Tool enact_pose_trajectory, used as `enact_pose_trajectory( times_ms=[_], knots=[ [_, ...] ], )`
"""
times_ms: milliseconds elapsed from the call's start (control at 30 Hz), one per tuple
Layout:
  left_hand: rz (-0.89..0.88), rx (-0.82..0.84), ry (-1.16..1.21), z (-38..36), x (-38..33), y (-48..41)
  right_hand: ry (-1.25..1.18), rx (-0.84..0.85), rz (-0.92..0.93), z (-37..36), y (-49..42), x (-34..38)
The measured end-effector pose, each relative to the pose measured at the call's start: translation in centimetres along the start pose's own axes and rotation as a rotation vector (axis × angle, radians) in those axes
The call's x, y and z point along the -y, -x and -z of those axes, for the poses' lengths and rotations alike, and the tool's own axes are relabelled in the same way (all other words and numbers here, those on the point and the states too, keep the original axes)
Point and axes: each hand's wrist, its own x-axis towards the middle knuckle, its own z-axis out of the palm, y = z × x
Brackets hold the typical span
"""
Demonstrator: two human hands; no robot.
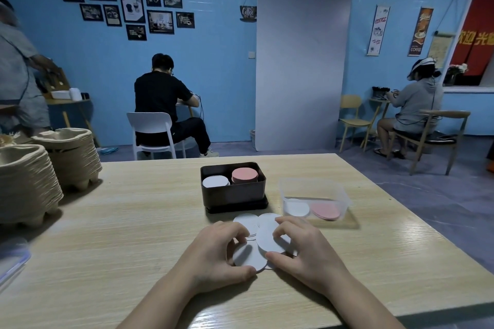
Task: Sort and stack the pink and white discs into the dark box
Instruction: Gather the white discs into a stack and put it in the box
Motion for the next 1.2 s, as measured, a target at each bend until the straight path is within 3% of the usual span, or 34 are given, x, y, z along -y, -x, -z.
enact_pose_trajectory(
  times_ms=[200,400,600,833,1200],
  knots=[
    [0.047,-0.111,0.11,0.0,0.5,0.3,-0.009,-0.028,-0.043,-0.1,0.0,-0.3],
    [-0.005,-0.226,0.062,0.2,0.4,0.5,0.003,-0.007,-0.012,-0.4,-0.1,-0.5],
    [-0.112,-0.137,-0.033,-0.7,0.4,0.2,0.002,0.078,0.1,-0.3,-0.1,-0.1],
    [-0.243,-0.144,-0.077,-1.4,-0.5,-0.6,0.01,0.077,0.186,-0.3,-0.1,-0.1],
    [-0.136,-0.183,-0.019,-1.9,0.8,-0.1,-0.101,-0.051,0.15,0.2,0.2,0.3]
  ],
)
